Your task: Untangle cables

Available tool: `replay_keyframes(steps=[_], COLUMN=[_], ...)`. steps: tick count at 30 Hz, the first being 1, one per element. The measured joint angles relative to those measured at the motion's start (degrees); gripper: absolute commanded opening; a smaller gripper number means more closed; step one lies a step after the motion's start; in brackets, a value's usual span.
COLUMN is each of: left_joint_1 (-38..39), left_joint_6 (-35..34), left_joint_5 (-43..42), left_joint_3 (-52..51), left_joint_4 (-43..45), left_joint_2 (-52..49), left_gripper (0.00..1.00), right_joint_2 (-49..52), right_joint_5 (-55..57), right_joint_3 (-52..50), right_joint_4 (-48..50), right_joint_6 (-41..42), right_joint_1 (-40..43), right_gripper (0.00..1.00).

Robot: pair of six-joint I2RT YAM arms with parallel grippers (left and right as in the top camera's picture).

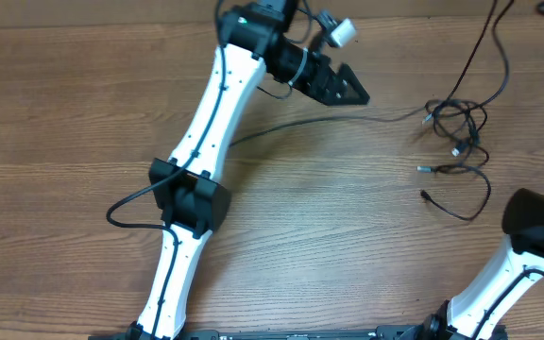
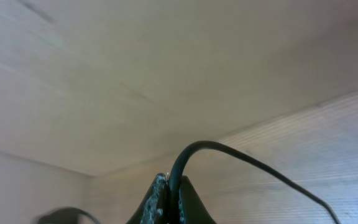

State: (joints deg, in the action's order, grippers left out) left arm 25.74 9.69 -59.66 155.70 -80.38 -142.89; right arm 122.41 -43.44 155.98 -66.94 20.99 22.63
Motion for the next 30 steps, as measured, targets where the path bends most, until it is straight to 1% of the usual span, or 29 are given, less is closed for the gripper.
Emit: replay_keyframes(steps=[4,7,8,11,13,15,18,20,22,27,30], left_joint_1=[4.33,8.33,9.97,12.59,13.03,12.39,11.65,11.28,11.17,11.19,11.19], left_joint_6=[4.79,8.94,10.51,12.85,13.53,15.26,17.55,18.4,19.17,19.32,18.75], left_joint_5=[8.37,16.79,20.48,25.88,27.71,29.33,30.8,31.98,33.24,34.47,34.47], left_joint_3=[0.0,0.0,0.0,0.0,0.0,0.0,0.0,0.0,0.0,-0.07,-0.33], left_joint_4=[-0.46,-0.26,0.33,2.08,3.34,4.28,5.9,7.96,10.51,18.08,20.17], left_joint_2=[0.0,0.0,0.0,0.0,0.0,0.02,0.0,0.0,0.0,0.0,0.0], left_gripper=[1.0,0.91,0.9,0.91,0.91,0.89,0.91,0.93,0.94,0.96,0.97], right_joint_2=[0.0,0.0,0.0,0.0,0.0,0.0,0.0,-0.11,-0.17,-0.42,-0.76], right_joint_5=[-9.57,-17.25,-19.98,-26.43,-29.77,-34.36,-39.95,-42.1,-43.89,-44.26,-44.26], right_joint_3=[0.28,0.39,0.42,0.46,0.46,0.48,0.52,0.76,1.03,1.18,1.2], right_joint_4=[6.78,12.41,14.64,20.79,24.65,31.02,44.44,51.69,60.33,75.38,78.79], right_joint_6=[4.92,9.27,10.91,15.76,19.28,24.9,34.14,39.98,47.6,61.46,67.3], right_joint_1=[2.89,3.19,3.15,2.89,2.86,2.86,2.86,2.82,2.67,1.95,1.53], right_gripper=[0.04,0.04,0.04,0.04,0.04,0.04,0.04,0.04,0.04,0.04,0.04])
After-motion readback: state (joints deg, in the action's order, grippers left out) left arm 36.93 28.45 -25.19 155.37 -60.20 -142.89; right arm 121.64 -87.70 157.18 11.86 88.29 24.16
